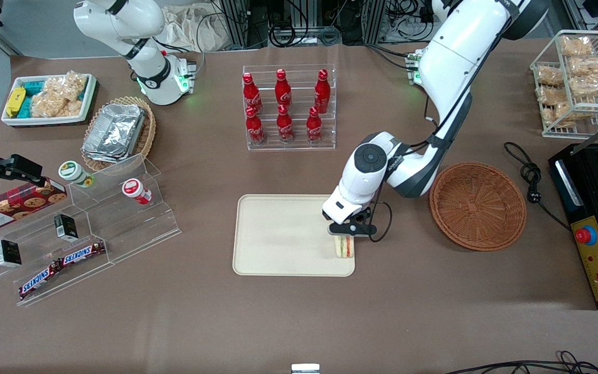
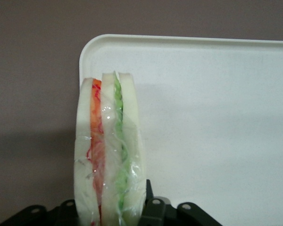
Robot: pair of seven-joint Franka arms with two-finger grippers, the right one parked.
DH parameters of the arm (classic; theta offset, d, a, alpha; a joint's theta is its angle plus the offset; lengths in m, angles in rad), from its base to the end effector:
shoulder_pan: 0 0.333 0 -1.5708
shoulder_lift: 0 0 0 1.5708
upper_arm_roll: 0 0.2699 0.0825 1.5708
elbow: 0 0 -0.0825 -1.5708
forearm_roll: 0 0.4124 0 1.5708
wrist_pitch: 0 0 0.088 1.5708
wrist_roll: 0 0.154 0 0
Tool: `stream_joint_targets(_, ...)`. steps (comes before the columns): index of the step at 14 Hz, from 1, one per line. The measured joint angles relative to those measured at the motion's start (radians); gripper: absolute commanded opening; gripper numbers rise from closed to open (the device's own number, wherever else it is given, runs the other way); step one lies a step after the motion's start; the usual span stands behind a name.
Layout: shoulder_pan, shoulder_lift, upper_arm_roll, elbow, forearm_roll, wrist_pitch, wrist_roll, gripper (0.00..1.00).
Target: Place sandwich from basket to tray
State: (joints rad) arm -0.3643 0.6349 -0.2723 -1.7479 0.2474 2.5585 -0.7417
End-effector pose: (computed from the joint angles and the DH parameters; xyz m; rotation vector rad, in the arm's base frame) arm 0.5571 -0.4040 0.1372 3.0017 -0.0313 0.2423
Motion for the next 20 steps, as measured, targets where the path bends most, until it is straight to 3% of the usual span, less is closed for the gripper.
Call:
stream_joint_targets(4, 0.003, -0.007, 0.000, 0.025, -0.001, 0.011, -0.018, 0.99)
stream_joint_targets(7, 0.009, -0.078, 0.011, 0.044, -0.001, -0.009, -0.126, 0.99)
stream_joint_targets(14, 0.015, -0.315, 0.131, 0.086, -0.014, -0.368, -0.124, 0.99)
stream_joint_targets(20, 0.018, -0.431, 0.322, 0.155, -0.236, -0.677, 0.269, 0.99)
